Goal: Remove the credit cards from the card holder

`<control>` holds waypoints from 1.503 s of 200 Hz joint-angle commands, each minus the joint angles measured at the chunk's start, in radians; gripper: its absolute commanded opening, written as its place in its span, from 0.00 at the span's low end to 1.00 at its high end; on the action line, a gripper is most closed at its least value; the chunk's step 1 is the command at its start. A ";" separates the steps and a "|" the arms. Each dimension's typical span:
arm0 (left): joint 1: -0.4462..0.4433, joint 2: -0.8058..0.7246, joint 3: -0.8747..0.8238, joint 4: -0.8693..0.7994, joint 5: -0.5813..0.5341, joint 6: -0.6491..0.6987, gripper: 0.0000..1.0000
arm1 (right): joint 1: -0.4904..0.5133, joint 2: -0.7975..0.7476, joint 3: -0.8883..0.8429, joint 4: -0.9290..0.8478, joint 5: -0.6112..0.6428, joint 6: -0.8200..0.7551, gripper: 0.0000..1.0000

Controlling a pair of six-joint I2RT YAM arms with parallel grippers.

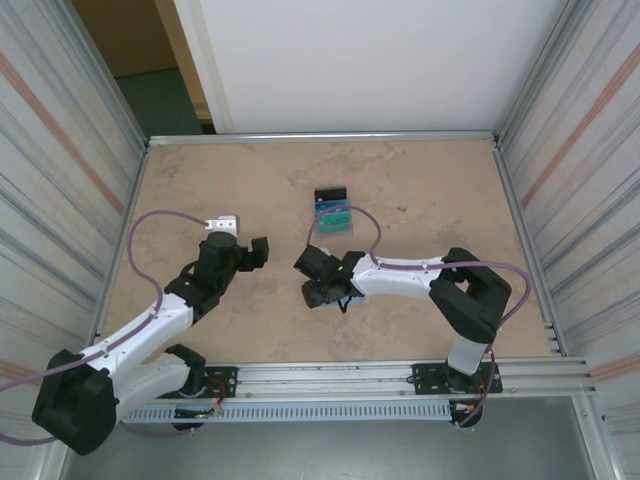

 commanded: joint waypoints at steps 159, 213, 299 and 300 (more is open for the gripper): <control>-0.024 -0.021 0.012 -0.015 -0.035 0.007 0.99 | -0.059 0.019 -0.058 0.039 -0.035 0.057 0.42; -0.079 -0.008 0.037 -0.016 -0.085 0.040 0.99 | -0.097 -0.052 -0.102 0.100 -0.088 0.052 0.27; -0.185 0.046 0.092 0.008 -0.163 0.087 0.99 | -0.122 -0.152 -0.148 0.075 -0.002 0.071 0.26; -0.185 0.046 0.092 0.008 -0.163 0.087 0.99 | -0.121 -0.153 -0.149 0.075 -0.001 0.071 0.27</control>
